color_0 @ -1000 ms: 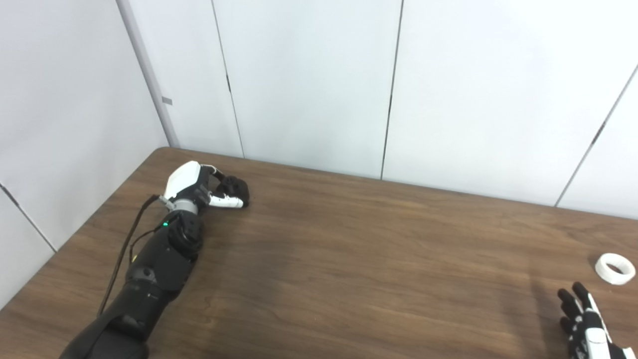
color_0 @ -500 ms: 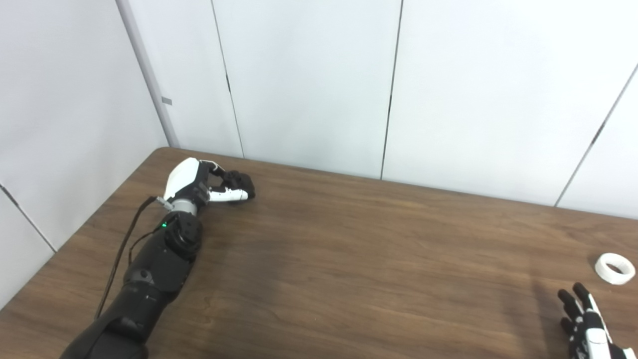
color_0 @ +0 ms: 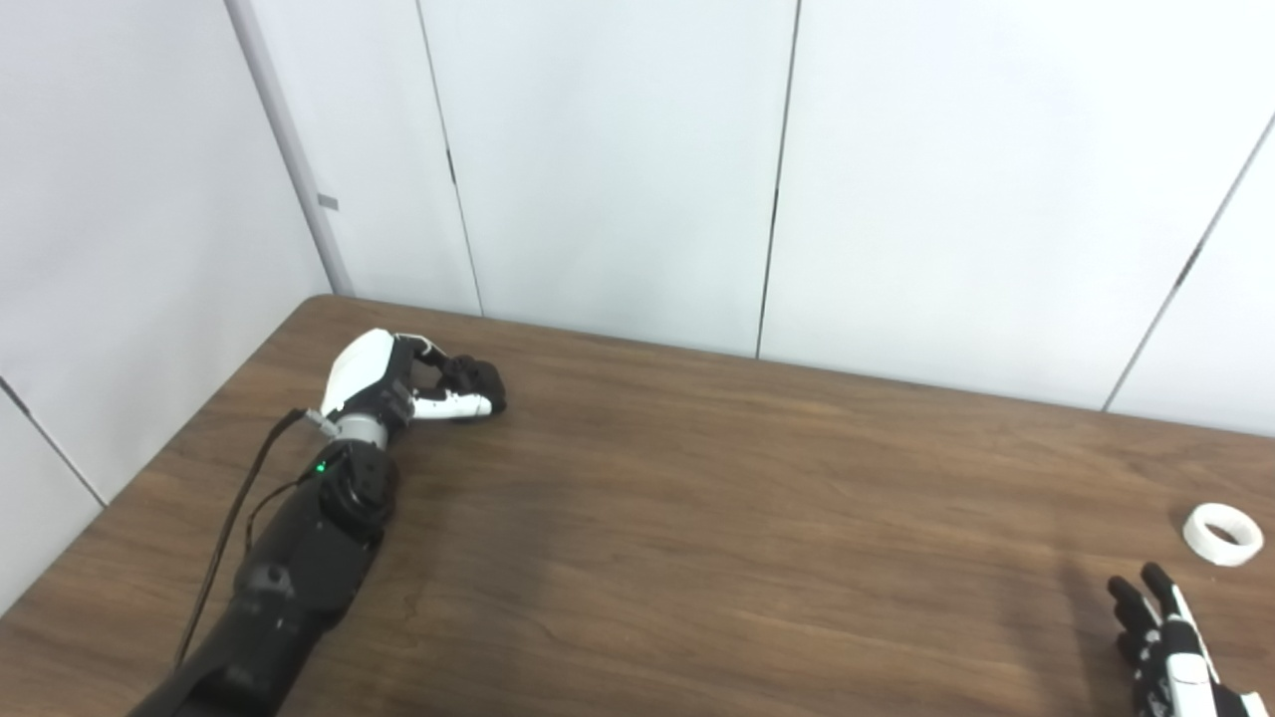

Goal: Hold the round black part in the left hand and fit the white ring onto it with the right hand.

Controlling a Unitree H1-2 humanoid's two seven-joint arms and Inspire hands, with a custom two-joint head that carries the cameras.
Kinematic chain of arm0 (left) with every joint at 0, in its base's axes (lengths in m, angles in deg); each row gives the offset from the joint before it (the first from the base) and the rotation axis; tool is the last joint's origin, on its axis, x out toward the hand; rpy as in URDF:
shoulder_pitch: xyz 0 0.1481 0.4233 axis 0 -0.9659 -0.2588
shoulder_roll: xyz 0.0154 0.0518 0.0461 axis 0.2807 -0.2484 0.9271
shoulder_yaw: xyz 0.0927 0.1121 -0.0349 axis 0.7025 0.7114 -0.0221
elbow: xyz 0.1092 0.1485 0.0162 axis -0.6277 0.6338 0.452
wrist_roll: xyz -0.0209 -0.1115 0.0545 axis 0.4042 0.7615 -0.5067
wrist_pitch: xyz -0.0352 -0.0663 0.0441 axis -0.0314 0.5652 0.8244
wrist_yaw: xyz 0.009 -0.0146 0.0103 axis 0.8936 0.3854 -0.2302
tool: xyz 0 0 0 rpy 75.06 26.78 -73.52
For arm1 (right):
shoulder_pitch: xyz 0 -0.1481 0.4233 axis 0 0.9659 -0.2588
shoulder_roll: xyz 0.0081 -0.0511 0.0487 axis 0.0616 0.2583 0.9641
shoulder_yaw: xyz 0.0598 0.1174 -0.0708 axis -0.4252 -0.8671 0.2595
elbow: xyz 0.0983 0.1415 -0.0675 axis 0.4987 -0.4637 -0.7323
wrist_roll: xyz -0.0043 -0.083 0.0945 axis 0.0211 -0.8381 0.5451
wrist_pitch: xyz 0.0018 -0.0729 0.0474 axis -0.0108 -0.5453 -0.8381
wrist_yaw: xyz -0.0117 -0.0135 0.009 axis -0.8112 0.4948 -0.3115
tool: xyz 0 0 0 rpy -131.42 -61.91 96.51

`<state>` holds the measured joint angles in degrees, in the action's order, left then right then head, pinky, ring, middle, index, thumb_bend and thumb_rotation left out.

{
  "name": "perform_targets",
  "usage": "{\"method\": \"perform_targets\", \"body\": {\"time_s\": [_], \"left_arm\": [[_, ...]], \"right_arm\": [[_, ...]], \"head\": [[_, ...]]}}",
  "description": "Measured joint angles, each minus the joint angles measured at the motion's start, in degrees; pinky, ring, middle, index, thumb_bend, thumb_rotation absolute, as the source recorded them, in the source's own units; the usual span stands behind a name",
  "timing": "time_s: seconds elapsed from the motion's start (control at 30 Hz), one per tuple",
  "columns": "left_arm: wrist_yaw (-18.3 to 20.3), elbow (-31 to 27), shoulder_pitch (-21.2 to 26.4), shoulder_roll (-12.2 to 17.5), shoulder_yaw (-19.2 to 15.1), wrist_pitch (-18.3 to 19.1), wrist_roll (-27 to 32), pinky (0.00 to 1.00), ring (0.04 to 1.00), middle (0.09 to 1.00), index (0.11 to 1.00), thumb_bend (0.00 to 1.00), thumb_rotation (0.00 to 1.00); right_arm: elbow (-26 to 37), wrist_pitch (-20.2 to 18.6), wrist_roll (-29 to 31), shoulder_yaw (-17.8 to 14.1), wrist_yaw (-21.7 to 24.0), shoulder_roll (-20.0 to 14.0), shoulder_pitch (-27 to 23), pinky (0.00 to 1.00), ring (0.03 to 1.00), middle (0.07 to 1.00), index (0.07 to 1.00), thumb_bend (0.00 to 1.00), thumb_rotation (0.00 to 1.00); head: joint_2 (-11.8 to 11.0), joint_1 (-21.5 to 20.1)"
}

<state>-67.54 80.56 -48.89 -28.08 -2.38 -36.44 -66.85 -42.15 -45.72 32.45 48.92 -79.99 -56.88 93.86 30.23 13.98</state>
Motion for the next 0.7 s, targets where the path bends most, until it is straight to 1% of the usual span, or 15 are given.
{"method": "perform_targets", "body": {"time_s": [0.07, 0.13, 0.2, 0.27, 0.3, 0.47, 0.6, 0.7], "left_arm": [[1.48, -4.66, -1.07, -0.03, 0.17, 1.34, 0.02, 0.98, 0.918, 0.763, 0.485, 0.52, 0.05], [2.61, -8.75, -2.13, -0.21, 0.3, 1.81, 0.03, 0.96, 0.922, 0.762, 0.485, 0.52, 0.05], [4.06, -12.4, -2.91, -0.6, 0.58, 3.58, -0.1, 0.95, 0.923, 0.762, 0.485, 0.52, 0.05], [5.11, -15.21, -3.88, -0.75, 1.37, 4.13, -1.04, 0.99, 0.897, 0.757, 0.485, 0.52, 0.05], [5.96, -17.52, -4.78, -0.76, 2.1, 4.7, -1.66, 1.0, 0.889, 0.757, 0.485, 0.52, 0.05], [9.29, -27.18, -8.42, -1.62, 4.81, 7.26, -5.01, 1.0, 0.877, 0.762, 0.485, 0.52, 0.05], [10.53, -32.71, -10.96, -2.21, 7.67, 7.17, -9.1, 1.0, 0.86, 0.746, 0.484, 0.52, 0.05], [11.13, -37.23, -13.5, -3.11, 9.79, 6.34, -12.69, 1.0, 0.859, 0.738, 0.484, 0.52, 0.05]], "right_arm": [[-0.01, 0.0, -0.12, 0.06, 0.0, 0.02, -0.01, 1.0, 0.989, 0.944, 0.997, 0.39, 1.0], [-0.01, -0.01, -0.26, 0.11, -0.01, 0.02, -0.01, 1.0, 0.992, 0.946, 0.997, 0.38, 1.0], [-0.01, 0.0, -0.26, 0.2, 0.0, 0.02, -0.01, 1.0, 0.991, 0.947, 0.998, 0.37, 1.0], [-0.08, 0.08, -0.32, 0.28, 0.0, 0.02, -0.05, 1.0, 0.983, 0.944, 0.996, 0.37, 1.0], [-0.14, 0.16, -0.41, 0.31, 0.0, 0.02, -0.05, 1.0, 0.985, 0.944, 0.996, 0.37, 1.0], [-0.29, 0.32, -1.41, 0.38, -0.25, 0.07, -0.07, 1.0, 0.986, 0.938, 0.993, 0.37, 1.0], [-0.82, 1.05, -1.51, 0.5, -0.3, 0.15, -0.16, 1.0, 0.979, 0.94, 0.997, 0.39, 1.0], [-1.07, 1.63, -1.79, 0.76, -0.38, 0.22, -0.16, 1.0, 0.967, 0.931, 0.992, 0.4, 1.0]], "head": [[-0.09, -0.26], [0.0, -0.44], [0.09, -0.7], [0.18, -1.14], [0.26, -1.23], [0.44, -1.76], [0.7, -2.37], [1.32, -4.13]]}}
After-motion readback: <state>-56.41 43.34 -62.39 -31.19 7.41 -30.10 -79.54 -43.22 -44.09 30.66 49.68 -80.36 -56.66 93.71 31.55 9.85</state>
